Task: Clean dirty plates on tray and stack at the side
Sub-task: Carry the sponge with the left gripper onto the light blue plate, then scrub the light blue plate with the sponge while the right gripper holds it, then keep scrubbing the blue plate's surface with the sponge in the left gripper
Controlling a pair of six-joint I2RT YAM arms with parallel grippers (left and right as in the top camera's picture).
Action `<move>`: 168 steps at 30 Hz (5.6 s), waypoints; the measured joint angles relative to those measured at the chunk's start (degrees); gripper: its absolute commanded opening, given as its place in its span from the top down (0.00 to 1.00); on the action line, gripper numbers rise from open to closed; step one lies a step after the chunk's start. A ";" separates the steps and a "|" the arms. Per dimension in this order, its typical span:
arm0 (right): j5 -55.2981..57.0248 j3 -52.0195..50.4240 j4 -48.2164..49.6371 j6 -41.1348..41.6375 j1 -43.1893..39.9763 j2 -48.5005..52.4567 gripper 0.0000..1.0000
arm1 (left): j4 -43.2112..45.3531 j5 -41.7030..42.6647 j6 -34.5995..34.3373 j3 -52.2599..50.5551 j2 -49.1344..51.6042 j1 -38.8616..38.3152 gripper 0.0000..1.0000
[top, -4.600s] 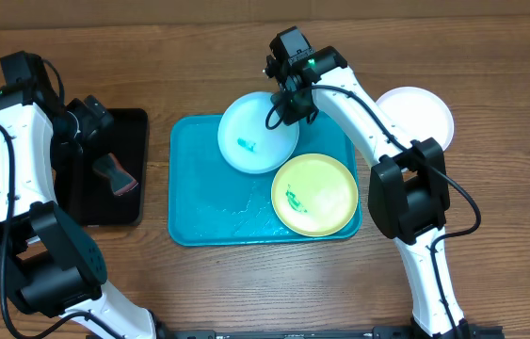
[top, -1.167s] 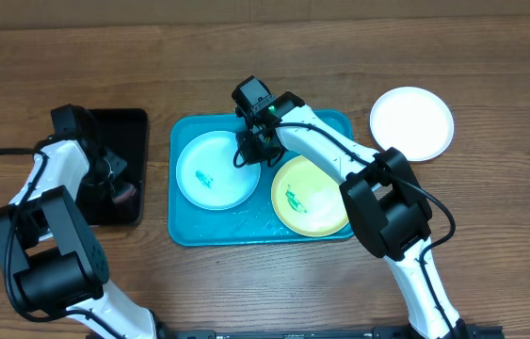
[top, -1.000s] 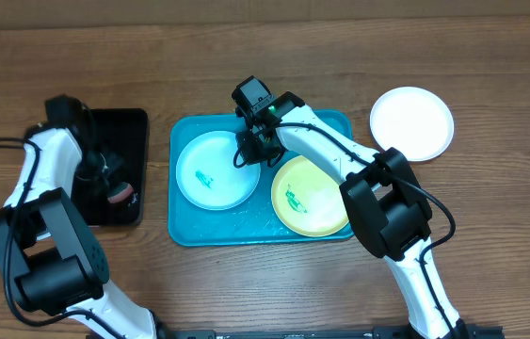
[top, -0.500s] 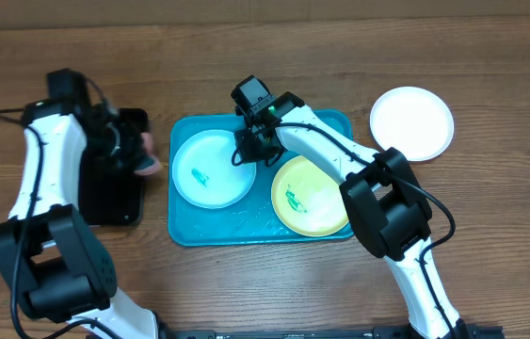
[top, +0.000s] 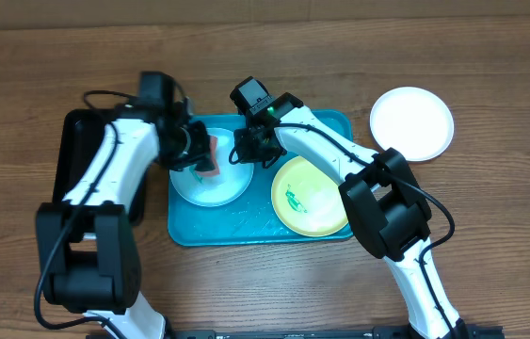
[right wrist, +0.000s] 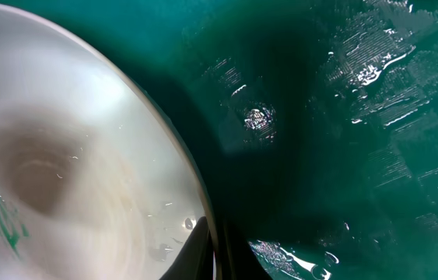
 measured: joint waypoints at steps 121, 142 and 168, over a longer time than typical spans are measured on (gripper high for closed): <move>0.92 0.00 -0.04 0.63 0.20 -0.02 0.96 | 9.14 -32.48 -0.96 -5.42 2.78 -8.24 0.96; 1.11 0.00 -0.20 0.66 0.20 -0.02 0.96 | 1.92 -24.04 -0.59 -0.83 7.80 -6.97 0.96; 2.01 -0.02 -0.24 1.07 0.22 -0.09 0.96 | 2.51 -8.35 7.17 1.29 9.51 -2.82 0.96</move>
